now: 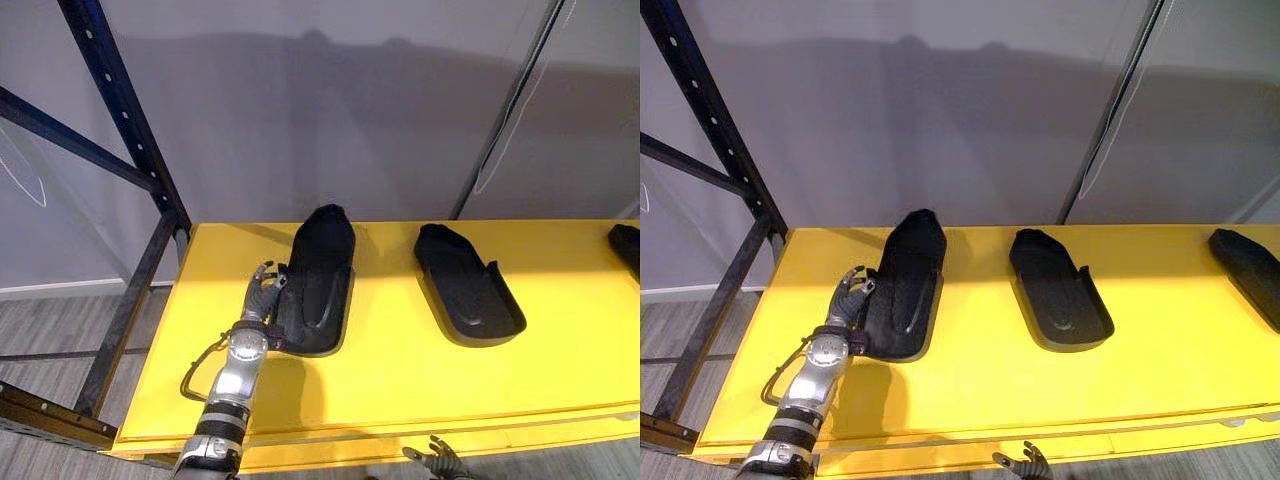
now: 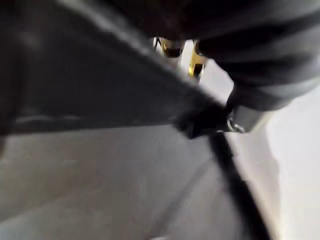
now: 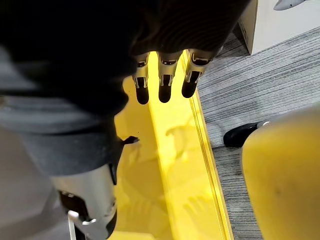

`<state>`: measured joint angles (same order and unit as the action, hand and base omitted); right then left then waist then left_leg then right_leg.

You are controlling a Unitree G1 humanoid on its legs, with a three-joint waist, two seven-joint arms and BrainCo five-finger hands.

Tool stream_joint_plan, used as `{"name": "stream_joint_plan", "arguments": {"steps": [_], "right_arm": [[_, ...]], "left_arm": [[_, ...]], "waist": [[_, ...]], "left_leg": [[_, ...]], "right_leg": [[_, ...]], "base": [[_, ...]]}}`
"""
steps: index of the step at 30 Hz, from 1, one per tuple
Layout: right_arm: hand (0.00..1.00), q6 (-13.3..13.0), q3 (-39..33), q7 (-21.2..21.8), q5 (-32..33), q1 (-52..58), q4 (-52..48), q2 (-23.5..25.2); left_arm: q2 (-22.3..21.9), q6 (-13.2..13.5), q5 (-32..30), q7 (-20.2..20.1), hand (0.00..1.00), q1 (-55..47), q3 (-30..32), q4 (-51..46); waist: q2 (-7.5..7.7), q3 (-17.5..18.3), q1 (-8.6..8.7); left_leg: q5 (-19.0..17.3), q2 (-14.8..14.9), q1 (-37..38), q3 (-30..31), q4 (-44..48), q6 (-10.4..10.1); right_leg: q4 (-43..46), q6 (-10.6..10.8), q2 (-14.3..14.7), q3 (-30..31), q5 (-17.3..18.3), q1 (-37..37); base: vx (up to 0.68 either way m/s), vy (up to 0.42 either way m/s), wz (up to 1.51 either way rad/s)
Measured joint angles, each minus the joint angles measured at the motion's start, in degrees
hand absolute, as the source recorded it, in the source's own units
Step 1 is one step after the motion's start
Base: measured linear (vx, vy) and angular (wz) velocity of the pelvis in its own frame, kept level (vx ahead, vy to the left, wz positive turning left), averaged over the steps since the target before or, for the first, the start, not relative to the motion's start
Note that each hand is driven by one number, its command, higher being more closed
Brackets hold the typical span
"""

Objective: Walk over and take plastic housings, then place them on the shelf

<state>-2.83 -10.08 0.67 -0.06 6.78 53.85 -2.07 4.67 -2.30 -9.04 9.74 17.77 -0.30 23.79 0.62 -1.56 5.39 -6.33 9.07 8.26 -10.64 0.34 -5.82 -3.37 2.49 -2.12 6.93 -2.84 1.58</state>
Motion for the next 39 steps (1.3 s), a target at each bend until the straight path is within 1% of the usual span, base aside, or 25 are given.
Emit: {"name": "stream_joint_plan", "arguments": {"steps": [3,5,10,12,17,18,19,23,25,27,28,30,33,34,35,37,39], "right_arm": [[0.00,0.0,0.0,0.0,0.0,0.0,0.0,0.0],[0.00,0.0,0.0,0.0,0.0,-0.1,0.1,0.0],[0.00,0.4,-0.2,0.0,0.0,-0.2,0.1,0.0],[0.00,0.4,-0.2,0.0,0.0,-0.2,-0.1,0.0],[0.00,0.5,-0.6,-0.3,0.0,0.0,-0.4,0.3],[0.00,0.5,-0.7,-0.3,0.0,0.0,-0.5,0.4],[0.00,0.5,-1.3,-0.4,0.0,0.4,-0.6,0.6],[0.00,0.5,-1.3,-0.4,0.0,1.2,-1.5,0.8],[0.00,0.5,-1.3,-0.4,0.0,1.6,-1.7,0.8],[0.00,0.5,-1.5,-0.4,0.1,2.1,-2.2,0.9],[0.00,0.5,-1.5,-0.4,0.1,2.1,-2.3,1.0],[0.00,0.5,-1.8,-0.3,0.1,2.2,-2.3,1.7],[0.00,0.4,-1.8,-0.3,0.2,2.3,-2.5,2.5],[0.00,0.4,-1.4,-0.2,0.2,2.8,-2.5,2.6],[0.00,0.4,-1.2,-0.2,0.2,2.8,-2.5,2.6],[0.00,0.4,-1.1,-0.1,0.2,2.8,-2.5,2.7],[0.00,0.4,-0.8,-0.1,0.2,2.8,-2.5,2.7]], "left_arm": [[-0.2,0.0,1.1,0.4,0.00,0.4,0.0,0.0],[-0.8,0.3,1.4,1.4,0.00,0.4,0.0,0.1],[-2.0,0.6,4.5,2.5,0.00,0.1,0.1,-0.5],[-2.6,0.7,6.8,2.6,0.00,-1.2,0.0,-2.4],[-4.5,1.1,10.2,2.2,0.00,-5.4,-1.1,-8.0],[-4.9,1.1,10.5,2.0,0.00,-6.3,-1.7,-9.6],[-6.1,1.1,11.3,1.6,0.00,-7.4,-2.6,-12.0],[-7.5,1.6,12.3,1.2,0.00,-9.8,-4.6,-19.1],[-7.4,1.9,12.3,1.2,0.00,-10.1,-5.4,-22.7],[-7.4,2.7,12.0,1.2,0.00,-10.6,-5.6,-27.1],[-7.4,3.0,11.8,1.3,0.00,-11.0,-5.5,-28.4],[-7.4,3.7,8.7,1.5,0.00,-12.1,-5.6,-32.2],[-7.4,4.0,6.4,2.1,0.00,-12.5,-5.7,-36.2],[-7.4,5.1,6.4,2.0,0.00,-13.8,-5.8,-39.9],[-7.4,5.7,6.4,1.3,1.00,-14.6,-5.8,-41.3],[-7.4,6.1,6.4,1.0,1.00,-15.6,-6.0,-42.6],[-6.9,6.7,6.4,0.6,1.00,-18.3,-8.2,-44.3]], "waist": [[0.18,-0.1,0.07],[0.41,-0.3,0.05],[0.57,-0.8,-0.03],[0.57,-0.9,-0.05],[0.59,-0.9,-0.12],[0.64,-0.9,-0.27],[0.67,-0.9,-0.95],[0.66,-0.9,-2.25],[0.69,-0.9,-2.89],[0.75,-0.9,-3.59],[0.77,-0.9,-3.62],[0.95,-0.8,-3.68],[1.44,-0.5,-3.93],[1.67,-0.3,-4.94],[1.72,-0.3,-5.07],[1.72,-0.3,-5.15],[1.74,-0.3,-5.22]], "left_leg": [[-0.1,-0.1,0.0,0.0,0.0,0.2],[-0.1,-0.1,0.1,0.0,0.0,0.2],[-0.1,-0.1,0.5,0.0,0.0,0.1],[-0.1,-0.1,0.6,-0.1,0.0,0.1],[-0.2,-0.1,0.4,-0.1,0.0,0.1],[-0.3,-0.1,0.2,-0.1,0.3,0.4],[-0.8,-0.1,-0.2,-0.1,1.2,0.3],[-2.2,-0.1,-0.8,0.0,3.7,0.6],[-2.7,-0.2,-1.2,0.1,4.6,0.6],[-3.1,-0.4,-1.3,0.2,5.2,0.7],[-3.3,-0.5,-1.4,0.2,5.5,0.8],[-3.7,-0.6,-1.7,0.5,6.4,0.8],[-4.1,-0.7,-2.7,1.1,7.4,0.8],[-4.4,-0.7,-3.0,1.2,8.2,0.8],[-4.4,-0.7,-3.0,1.2,8.3,0.8],[-4.6,-0.6,-3.0,1.2,8.7,0.9],[-5.0,-0.6,-3.1,1.2,9.5,1.0]], "right_leg": [[-0.2,0.0,-0.1,0.0,-0.1,0.1],[-0.2,0.0,-0.1,0.0,-0.1,0.2],[-0.3,0.0,-0.2,0.0,-0.1,0.5],[-0.3,0.0,-0.2,0.0,-0.1,0.5],[-0.2,0.1,-0.3,0.0,0.0,0.5],[0.1,0.2,-0.3,0.1,0.1,0.4],[0.4,0.7,-0.4,0.1,0.4,0.4],[2.8,1.9,-0.6,0.2,1.7,0.0],[3.6,2.1,-0.8,0.2,2.1,-0.4],[4.4,2.5,-1.1,0.2,2.6,-0.4],[4.6,2.6,-1.1,0.2,2.8,-0.4],[4.9,2.7,-1.3,0.1,3.1,-0.5],[4.9,2.7,-1.5,-0.3,3.1,-0.7],[5.1,2.7,-1.6,-0.4,3.1,-0.7],[5.2,2.7,-1.6,-0.4,3.1,-0.7],[5.5,2.8,-1.6,-0.4,3.2,-0.7],[6.1,2.8,-1.6,-0.3,3.5,-0.6]], "base": [[0.00,0.000,0.00],[0.00,0.000,0.00],[0.00,0.000,0.00],[0.00,0.000,0.00],[0.00,0.000,0.00],[0.00,0.000,0.00],[-0.01,0.005,0.04],[0.00,0.002,0.02],[0.00,0.010,0.02],[0.00,0.011,0.02],[0.00,0.000,0.00],[0.00,0.021,0.04],[-0.01,0.019,0.09],[-0.03,0.027,0.05],[-0.03,0.026,0.03],[-0.02,0.007,0.00],[-0.05,0.017,-0.02]]}}
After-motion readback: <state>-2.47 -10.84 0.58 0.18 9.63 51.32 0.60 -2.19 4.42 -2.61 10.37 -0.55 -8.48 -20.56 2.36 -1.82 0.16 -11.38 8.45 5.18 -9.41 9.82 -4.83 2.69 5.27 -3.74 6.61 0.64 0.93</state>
